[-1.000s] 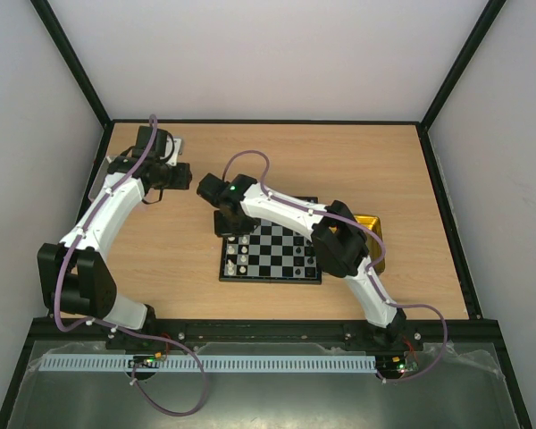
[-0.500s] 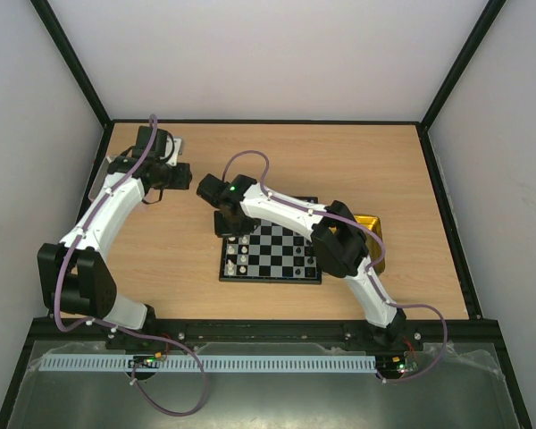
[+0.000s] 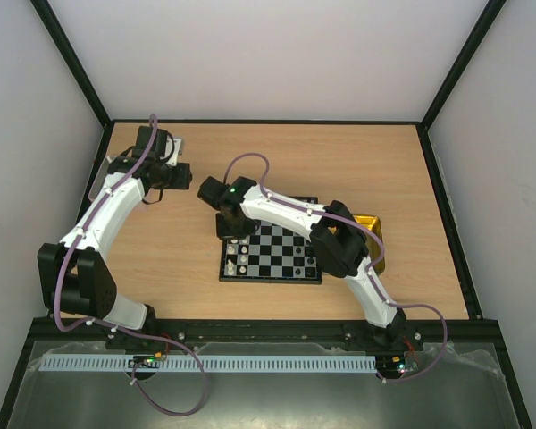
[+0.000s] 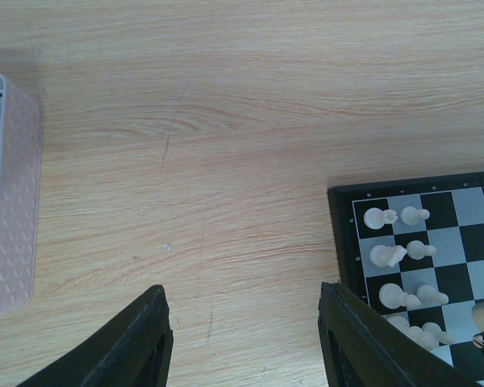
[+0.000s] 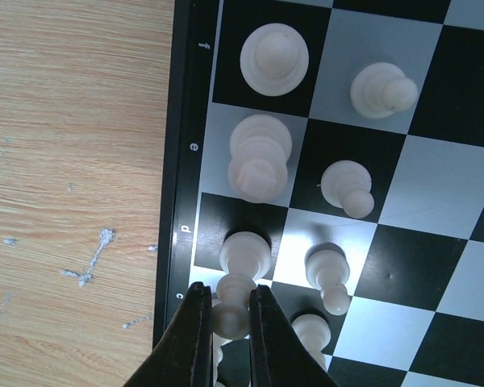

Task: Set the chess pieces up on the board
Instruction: Place the chess piece on the chessboard, then move the chess piece to the chessboard.

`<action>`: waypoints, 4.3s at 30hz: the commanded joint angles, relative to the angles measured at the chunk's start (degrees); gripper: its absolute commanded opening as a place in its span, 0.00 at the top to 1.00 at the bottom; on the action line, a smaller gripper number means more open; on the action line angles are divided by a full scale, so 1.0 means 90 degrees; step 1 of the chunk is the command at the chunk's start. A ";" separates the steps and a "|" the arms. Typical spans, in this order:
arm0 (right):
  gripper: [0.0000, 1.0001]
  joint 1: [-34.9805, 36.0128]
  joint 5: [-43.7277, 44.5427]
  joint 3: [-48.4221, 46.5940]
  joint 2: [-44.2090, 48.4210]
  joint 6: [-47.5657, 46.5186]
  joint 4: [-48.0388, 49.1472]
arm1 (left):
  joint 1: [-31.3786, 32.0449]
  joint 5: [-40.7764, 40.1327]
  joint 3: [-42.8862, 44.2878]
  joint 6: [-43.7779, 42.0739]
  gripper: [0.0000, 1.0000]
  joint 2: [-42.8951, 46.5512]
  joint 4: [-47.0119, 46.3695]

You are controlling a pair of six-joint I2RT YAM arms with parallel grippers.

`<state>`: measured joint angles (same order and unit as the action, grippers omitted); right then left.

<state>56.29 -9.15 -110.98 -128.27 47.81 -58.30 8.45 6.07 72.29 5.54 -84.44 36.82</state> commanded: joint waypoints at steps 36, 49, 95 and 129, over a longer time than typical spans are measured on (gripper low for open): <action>0.79 0.0033 0.0687 -0.0252 0.0634 -0.0028 -0.0447 | 0.0029 0.0060 -0.0008 -0.0025 0.48 -0.0116 0.0135; 0.79 0.0915 0.0438 0.1197 0.1576 0.0315 -0.0070 | 0.0028 -0.0020 -0.0003 -0.0020 0.48 -0.0195 0.0144; 0.80 0.0943 0.0050 0.1266 0.0839 0.0151 0.0528 | 0.0026 0.0173 -0.0063 -0.0031 0.48 -0.0032 0.0129; 0.85 0.0797 -0.0096 0.1520 0.0756 0.0069 0.0707 | 0.0028 0.0215 -0.0064 -0.0039 0.48 -0.0005 0.0155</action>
<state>63.75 -10.26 -97.95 -120.16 49.06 -52.12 8.45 7.49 72.29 5.50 -85.58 37.01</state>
